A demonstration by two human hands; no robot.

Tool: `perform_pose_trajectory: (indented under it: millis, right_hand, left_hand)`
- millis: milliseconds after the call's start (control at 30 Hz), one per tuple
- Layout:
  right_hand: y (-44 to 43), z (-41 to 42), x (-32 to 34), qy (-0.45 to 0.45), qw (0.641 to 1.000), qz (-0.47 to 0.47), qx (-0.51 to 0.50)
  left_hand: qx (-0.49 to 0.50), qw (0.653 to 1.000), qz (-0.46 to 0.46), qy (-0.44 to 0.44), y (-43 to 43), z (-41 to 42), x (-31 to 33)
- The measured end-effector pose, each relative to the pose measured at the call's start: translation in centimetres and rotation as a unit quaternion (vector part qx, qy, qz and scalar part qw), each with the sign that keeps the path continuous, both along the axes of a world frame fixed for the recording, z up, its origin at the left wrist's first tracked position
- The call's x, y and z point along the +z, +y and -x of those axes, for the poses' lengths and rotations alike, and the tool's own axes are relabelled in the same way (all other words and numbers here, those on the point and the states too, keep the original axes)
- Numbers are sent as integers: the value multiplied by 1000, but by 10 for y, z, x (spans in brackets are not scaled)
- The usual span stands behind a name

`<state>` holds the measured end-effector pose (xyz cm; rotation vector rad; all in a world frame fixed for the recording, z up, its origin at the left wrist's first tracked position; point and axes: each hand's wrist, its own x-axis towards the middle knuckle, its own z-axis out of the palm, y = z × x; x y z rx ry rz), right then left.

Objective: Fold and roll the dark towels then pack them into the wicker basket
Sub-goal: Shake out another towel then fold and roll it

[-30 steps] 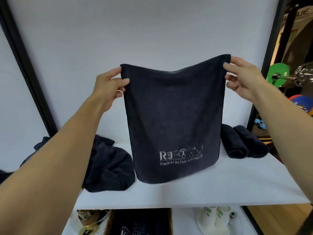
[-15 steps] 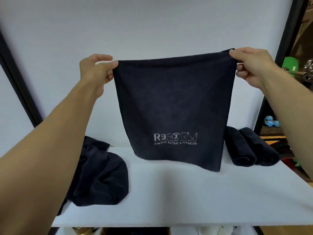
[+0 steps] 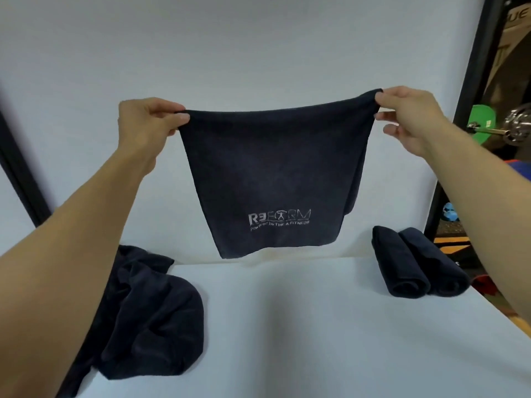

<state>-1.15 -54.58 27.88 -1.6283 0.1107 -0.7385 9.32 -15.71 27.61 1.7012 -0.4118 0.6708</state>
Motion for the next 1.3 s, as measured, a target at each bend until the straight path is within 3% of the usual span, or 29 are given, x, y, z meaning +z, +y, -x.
perform_pose_trajectory:
  millis: [100,233,367,567,700,833,933,1033,1167,1300]
  right_hand:
    - [6,28,-24,29,1000,-2,2]
    - [17,73,-78,130,991,-6,26]
    - [33,121,-141,268,963,-15,27]
    - [48,188,-217,473,876,78,53]
    - [47,202,-235,542,829,115,78]
    - [40,191,-233,558,811,143,96]
    - [32,171,-223,548,812,138,144]
    - [21,140,-207,476,858,97,166]
    - [6,86,-196,391,910,-1,137]
    - [-5,25,-209,338,938,-29,69]
  left_hand:
    - [-46,999,-10,14,12,41,-22]
    - [-81,984,-136,80,39,96,-78]
    - [-146,927,-289,191,70,146,-146]
    - [-244,813,-461,259,92,202,-238]
    - [-252,789,-499,254,80,214,-253]
    - [-266,766,-521,268,65,196,-248]
    - [-282,778,-483,286,54,176,-234]
    - [-261,835,-380,300,46,149,-217]
    - [-143,913,-244,294,33,94,-202]
    - [-37,927,-157,340,18,29,-216]
